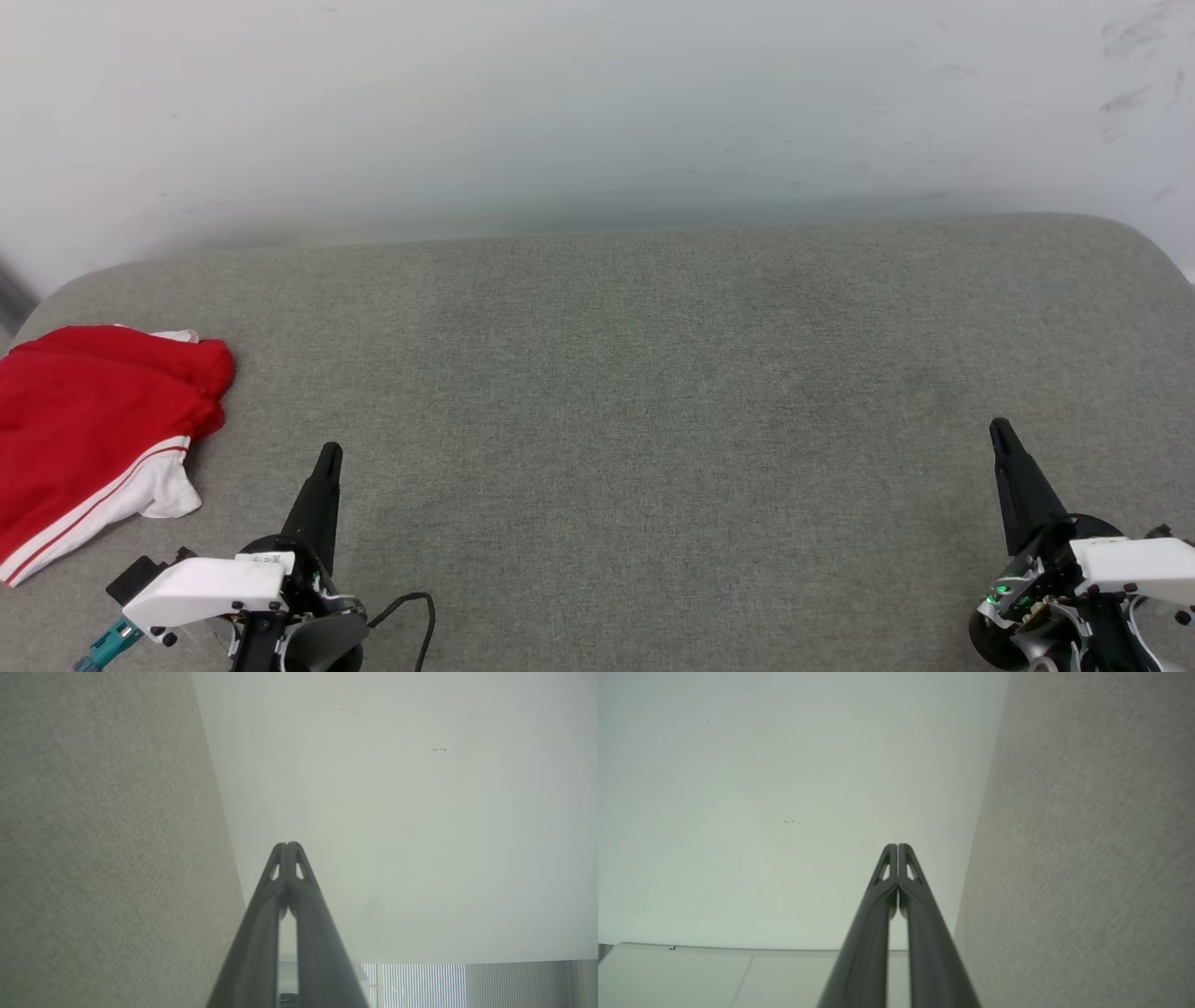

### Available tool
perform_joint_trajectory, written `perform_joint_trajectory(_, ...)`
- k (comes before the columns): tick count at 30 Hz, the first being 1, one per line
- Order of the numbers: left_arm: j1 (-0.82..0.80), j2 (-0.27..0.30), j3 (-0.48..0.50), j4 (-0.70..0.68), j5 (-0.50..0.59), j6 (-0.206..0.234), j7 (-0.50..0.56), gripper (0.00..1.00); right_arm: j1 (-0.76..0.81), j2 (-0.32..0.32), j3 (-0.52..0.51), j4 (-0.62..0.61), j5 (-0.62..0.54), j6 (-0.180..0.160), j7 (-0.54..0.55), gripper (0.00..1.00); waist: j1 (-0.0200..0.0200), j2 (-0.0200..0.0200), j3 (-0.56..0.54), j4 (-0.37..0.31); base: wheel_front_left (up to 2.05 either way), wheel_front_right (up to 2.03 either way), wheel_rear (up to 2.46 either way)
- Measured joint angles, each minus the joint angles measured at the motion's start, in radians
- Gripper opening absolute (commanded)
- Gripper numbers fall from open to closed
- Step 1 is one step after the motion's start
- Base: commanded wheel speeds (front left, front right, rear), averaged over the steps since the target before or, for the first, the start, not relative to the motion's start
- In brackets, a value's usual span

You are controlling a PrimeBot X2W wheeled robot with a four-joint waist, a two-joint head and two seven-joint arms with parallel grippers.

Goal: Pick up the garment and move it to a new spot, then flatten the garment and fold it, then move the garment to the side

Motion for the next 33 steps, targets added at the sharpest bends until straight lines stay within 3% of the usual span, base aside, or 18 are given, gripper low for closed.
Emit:
perform_joint_trajectory(30, 0.000, 0.000, 0.000, 0.000, 0.000, 0.000, 0.000, 0.00, 0.000, 0.000, 0.000, 0.000, 0.000, 0.000, 0.000, 0.00, 0.0000, 0.0000, 0.000, 0.000, 0.00, 0.00, 0.00)
perform_joint_trajectory(31, 0.001, 0.000, -0.001, 0.004, 0.000, 0.000, 0.000, 1.00, 0.002, 0.000, 0.000, 0.003, 0.000, 0.000, 0.000, 1.00, 0.0000, 0.0000, 0.000, 0.000, 0.00, 0.00, 0.00)
perform_joint_trajectory(33, 0.016, -0.002, -0.004, 0.021, 0.000, 0.000, -0.001, 1.00, 0.016, 0.001, 0.001, 0.021, 0.000, 0.000, 0.000, 1.00, 0.0000, 0.0000, 0.000, 0.000, 0.00, 0.00, 0.00)
